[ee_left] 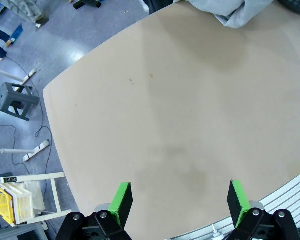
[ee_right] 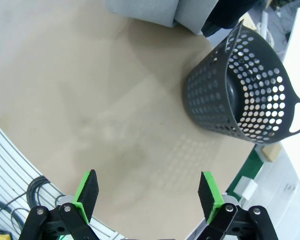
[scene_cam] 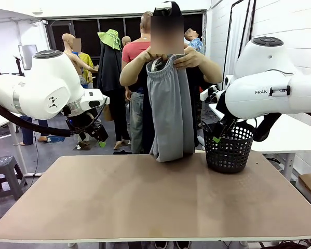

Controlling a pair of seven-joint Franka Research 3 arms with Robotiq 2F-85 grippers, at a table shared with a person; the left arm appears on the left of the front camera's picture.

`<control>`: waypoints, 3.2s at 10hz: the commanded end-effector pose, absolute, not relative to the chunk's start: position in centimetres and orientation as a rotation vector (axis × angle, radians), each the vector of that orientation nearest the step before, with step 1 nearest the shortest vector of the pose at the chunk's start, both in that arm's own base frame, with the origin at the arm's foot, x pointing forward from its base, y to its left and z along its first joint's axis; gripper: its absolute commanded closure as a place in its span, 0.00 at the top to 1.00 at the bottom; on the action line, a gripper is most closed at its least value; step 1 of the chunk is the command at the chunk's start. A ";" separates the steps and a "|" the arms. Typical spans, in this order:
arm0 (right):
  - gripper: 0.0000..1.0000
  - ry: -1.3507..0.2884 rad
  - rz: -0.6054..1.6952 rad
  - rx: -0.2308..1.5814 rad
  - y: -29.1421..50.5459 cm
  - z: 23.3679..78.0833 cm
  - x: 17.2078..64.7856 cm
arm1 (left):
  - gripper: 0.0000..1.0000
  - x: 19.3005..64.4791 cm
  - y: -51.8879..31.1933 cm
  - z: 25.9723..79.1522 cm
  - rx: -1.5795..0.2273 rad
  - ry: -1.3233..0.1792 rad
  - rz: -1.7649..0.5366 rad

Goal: Fold the training pants.
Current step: Grab both ends of the Training pants handed by a person.

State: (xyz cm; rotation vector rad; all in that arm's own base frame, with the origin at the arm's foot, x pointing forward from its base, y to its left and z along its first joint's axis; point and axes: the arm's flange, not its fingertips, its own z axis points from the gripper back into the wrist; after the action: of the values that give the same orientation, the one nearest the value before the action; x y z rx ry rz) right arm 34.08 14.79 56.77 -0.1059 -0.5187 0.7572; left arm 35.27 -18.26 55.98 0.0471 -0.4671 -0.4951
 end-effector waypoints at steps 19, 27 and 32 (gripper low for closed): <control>1.00 -0.520 0.757 -0.106 14.8 56.7 34.1 | 1.00 35.3 -18.3 56.0 0.046 -0.475 -0.496; 1.00 -0.520 0.757 -0.106 14.8 56.7 34.1 | 1.00 35.3 -18.3 56.0 0.046 -0.475 -0.496; 1.00 -0.520 0.757 -0.106 14.8 56.7 34.1 | 1.00 35.3 -18.3 56.0 0.046 -0.475 -0.496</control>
State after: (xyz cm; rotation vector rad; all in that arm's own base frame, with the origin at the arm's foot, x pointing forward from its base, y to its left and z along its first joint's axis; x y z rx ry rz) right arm 34.08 14.79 56.77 -0.1059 -0.5187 0.7572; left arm 35.27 -18.26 55.98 0.0471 -0.4671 -0.4951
